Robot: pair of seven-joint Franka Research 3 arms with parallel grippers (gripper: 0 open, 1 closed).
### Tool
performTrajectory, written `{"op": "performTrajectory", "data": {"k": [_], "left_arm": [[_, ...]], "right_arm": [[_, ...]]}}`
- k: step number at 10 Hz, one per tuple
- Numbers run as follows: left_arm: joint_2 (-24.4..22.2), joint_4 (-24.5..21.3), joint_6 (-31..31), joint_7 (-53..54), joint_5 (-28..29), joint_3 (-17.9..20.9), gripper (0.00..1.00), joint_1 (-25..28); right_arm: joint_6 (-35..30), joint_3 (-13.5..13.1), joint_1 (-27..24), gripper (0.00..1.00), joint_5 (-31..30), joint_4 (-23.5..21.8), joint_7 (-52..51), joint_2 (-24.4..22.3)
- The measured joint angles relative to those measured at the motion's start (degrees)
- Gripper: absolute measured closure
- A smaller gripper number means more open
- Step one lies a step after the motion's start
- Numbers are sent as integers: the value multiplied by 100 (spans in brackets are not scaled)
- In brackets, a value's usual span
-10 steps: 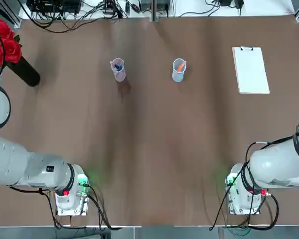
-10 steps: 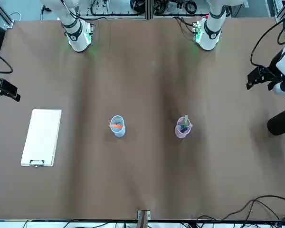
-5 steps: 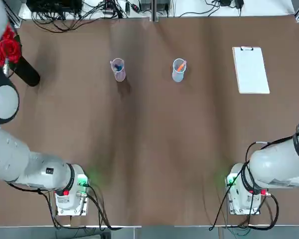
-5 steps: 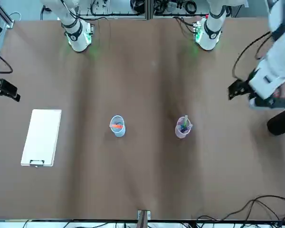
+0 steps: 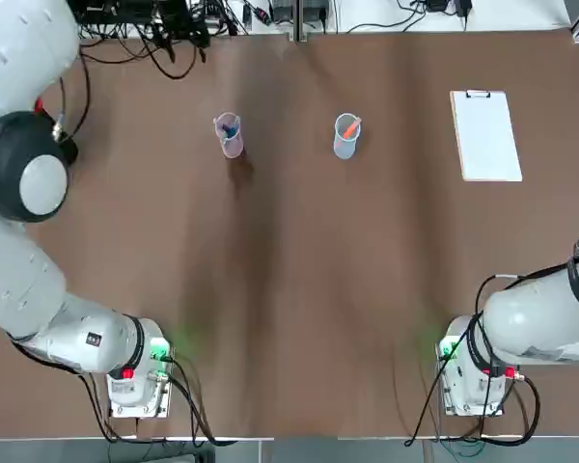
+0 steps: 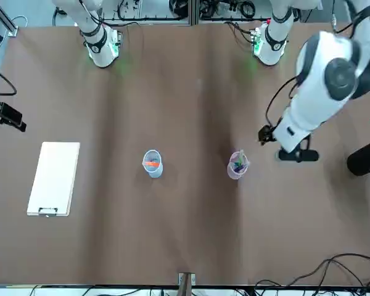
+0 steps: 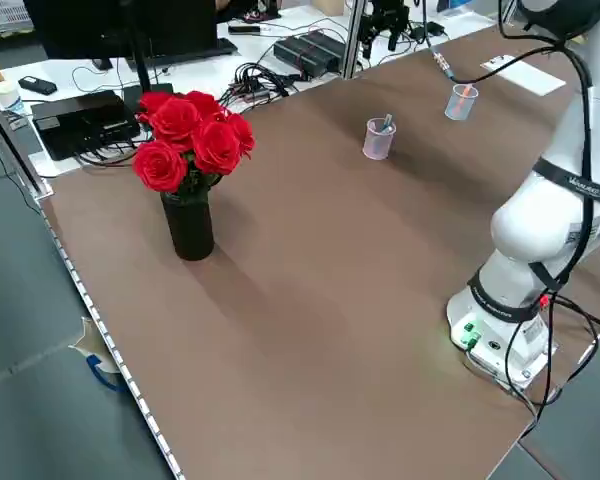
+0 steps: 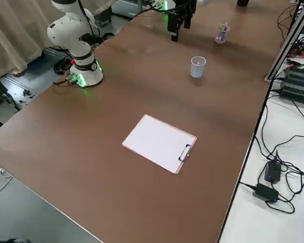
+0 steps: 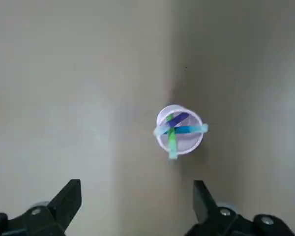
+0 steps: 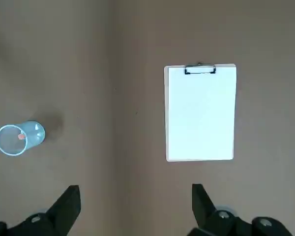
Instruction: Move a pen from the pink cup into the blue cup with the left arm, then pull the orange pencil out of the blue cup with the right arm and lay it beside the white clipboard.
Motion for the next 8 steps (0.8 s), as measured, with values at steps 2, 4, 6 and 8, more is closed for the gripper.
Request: {"op": "performTrajectory", "data": {"k": [2,4,6,8], "left_arm": [[403,7,312,-521,238,-1,0,-337],[757,25,701,-1134,360,7,0,-635],[1110,59,828,-1824,924,-2,2,-986],[1429,69,903,-2220,1250,-2,6,-1236]], "right_arm": [[-1,-1,0,0,0,-2,0,0],[-1,-2,0,0,0,-3,0,0],[-2,-3,0,0,0,-4,0,0],[-2,-2,0,0,0,-4,0,0]]}}
